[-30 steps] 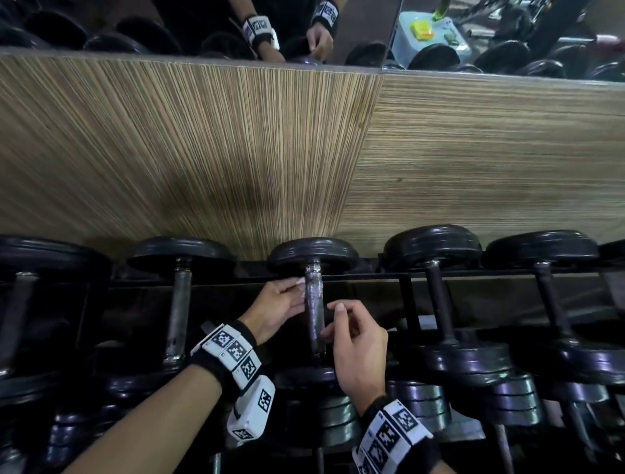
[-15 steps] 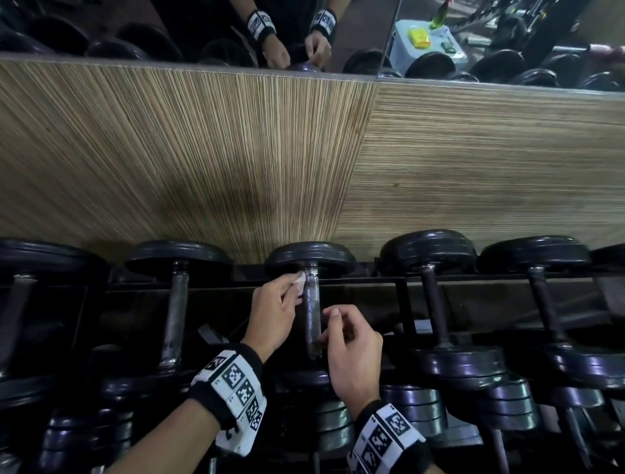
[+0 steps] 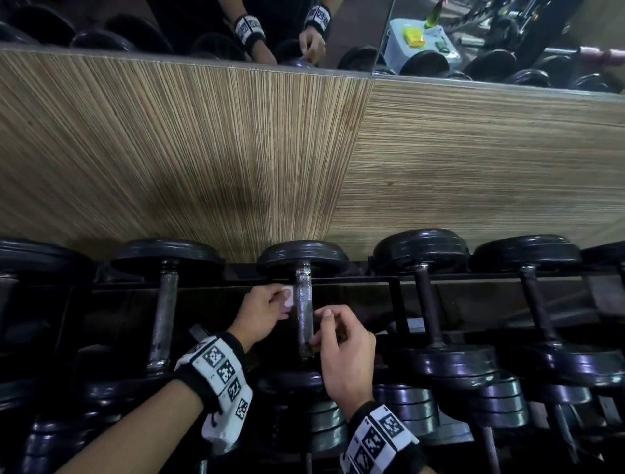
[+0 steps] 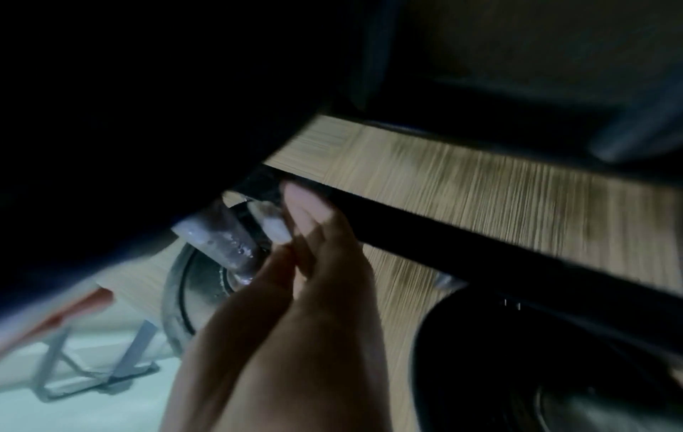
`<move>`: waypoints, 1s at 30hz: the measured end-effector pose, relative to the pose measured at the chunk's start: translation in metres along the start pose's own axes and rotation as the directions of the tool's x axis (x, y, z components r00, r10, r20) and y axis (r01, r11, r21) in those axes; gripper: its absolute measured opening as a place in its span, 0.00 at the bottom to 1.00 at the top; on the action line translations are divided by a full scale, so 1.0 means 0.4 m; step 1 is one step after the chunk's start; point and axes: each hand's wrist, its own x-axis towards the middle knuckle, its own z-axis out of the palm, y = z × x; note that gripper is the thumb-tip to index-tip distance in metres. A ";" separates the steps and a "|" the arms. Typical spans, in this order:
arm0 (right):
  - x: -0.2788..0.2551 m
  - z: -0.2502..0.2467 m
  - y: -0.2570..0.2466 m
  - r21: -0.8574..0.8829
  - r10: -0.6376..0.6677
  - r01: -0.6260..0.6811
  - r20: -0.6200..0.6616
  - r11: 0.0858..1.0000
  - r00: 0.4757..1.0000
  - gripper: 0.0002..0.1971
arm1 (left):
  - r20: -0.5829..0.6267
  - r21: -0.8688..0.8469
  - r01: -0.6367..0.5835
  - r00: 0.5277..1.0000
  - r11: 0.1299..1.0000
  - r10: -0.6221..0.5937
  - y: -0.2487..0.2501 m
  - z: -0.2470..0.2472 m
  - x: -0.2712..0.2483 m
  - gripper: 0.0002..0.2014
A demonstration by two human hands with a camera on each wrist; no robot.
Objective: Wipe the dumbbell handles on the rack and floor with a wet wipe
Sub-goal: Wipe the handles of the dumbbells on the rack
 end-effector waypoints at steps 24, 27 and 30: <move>0.031 -0.009 0.016 0.125 -0.019 0.000 0.159 0.992 0.987 0.14 | -0.026 0.117 -0.459 0.885 0.881 0.465 0.124 -0.009 -0.178 0.05; 0.050 -0.023 0.010 0.206 -0.048 -0.027 0.350 0.978 0.936 0.09 | -0.126 -0.008 -0.393 0.913 0.920 0.388 0.135 -0.018 -0.222 0.01; 0.059 -0.032 0.009 0.227 -0.043 -0.056 0.408 0.972 0.912 0.07 | -0.135 -0.037 -0.323 0.939 0.946 0.316 0.129 -0.052 -0.255 0.02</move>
